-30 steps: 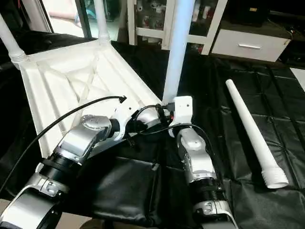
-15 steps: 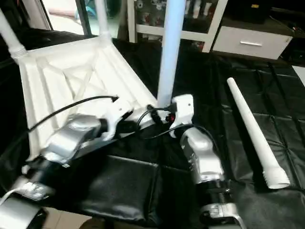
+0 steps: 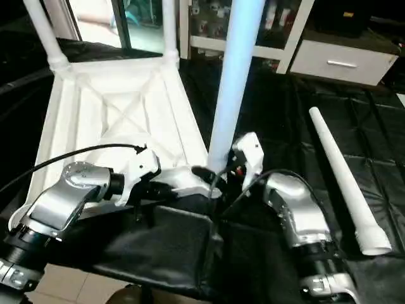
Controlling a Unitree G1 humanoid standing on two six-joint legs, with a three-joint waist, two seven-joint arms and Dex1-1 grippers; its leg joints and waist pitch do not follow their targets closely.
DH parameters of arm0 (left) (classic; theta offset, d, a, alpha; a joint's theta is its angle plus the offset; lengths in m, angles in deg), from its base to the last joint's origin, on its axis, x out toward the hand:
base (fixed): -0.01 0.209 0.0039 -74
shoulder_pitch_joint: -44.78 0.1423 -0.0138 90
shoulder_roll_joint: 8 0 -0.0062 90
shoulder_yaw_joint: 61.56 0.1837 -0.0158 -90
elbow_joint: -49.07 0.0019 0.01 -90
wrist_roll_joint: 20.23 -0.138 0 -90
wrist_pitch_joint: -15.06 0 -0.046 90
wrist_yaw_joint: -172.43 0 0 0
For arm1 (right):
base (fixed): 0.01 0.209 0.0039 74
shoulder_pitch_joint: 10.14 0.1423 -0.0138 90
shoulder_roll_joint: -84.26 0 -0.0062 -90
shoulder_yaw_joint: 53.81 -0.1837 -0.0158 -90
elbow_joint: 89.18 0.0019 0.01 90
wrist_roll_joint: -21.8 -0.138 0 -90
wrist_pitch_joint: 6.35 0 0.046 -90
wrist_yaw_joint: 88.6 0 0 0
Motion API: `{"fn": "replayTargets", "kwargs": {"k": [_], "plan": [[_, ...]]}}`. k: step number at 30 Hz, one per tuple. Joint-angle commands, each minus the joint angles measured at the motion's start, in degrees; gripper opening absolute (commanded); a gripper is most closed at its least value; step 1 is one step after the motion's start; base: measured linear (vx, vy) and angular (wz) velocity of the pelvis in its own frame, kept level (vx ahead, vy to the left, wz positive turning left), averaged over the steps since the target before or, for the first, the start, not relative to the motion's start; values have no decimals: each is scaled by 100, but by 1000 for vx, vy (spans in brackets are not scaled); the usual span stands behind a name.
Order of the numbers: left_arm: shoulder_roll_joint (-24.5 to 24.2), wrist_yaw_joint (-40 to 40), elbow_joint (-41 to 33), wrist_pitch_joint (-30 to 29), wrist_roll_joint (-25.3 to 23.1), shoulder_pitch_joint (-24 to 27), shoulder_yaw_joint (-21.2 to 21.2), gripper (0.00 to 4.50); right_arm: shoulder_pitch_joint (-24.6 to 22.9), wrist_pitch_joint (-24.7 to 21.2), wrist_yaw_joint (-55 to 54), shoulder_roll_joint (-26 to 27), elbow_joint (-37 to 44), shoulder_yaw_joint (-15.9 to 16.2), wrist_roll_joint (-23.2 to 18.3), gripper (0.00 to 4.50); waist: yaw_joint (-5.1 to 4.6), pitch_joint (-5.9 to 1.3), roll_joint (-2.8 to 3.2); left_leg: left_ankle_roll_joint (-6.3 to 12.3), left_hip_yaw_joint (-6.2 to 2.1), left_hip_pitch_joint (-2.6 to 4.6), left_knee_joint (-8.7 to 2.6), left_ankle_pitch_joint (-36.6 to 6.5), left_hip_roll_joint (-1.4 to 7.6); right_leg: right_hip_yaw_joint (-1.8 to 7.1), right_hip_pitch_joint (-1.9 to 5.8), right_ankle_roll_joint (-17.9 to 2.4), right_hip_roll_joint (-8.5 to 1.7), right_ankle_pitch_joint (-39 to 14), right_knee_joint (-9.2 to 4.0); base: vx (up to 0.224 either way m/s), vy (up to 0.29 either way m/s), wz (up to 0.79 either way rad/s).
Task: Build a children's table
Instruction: Rotate leg to tighten
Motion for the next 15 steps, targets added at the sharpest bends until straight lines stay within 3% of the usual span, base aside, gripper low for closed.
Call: {"fn": "replayTargets", "kwargs": {"k": [1,10,11,15], "plan": [[90,-293,-245,230,493,3,8,0,-57,-19,241,-142,31,-23,-93,425,-26,-430,-74,357,-102,172,-390,-1460,278,192,295,-1239,-277,-1687,-364,0,0,0],[70,-326,-253,194,492,-20,-4,0,-92,58,696,-297,-31,11,-200,425,-27,-440,-70,356,-117,163,-375,-1437,281,185,275,-1254,-263,-1704,-345,0,0,0],[62,-329,-246,194,505,-30,0,0,-81,71,735,-306,-53,15,-211,409,-25,-434,-47,349,-118,168,-375,-1471,281,185,269,-1263,-261,-1700,-344,0,0,0],[46,-337,-232,191,523,-53,18,0,-49,105,823,-318,-112,47,-183,385,-27,-433,-61,346,-116,166,-371,-1521,276,186,272,-1272,-268,-1743,-357,0,0,0]]}}
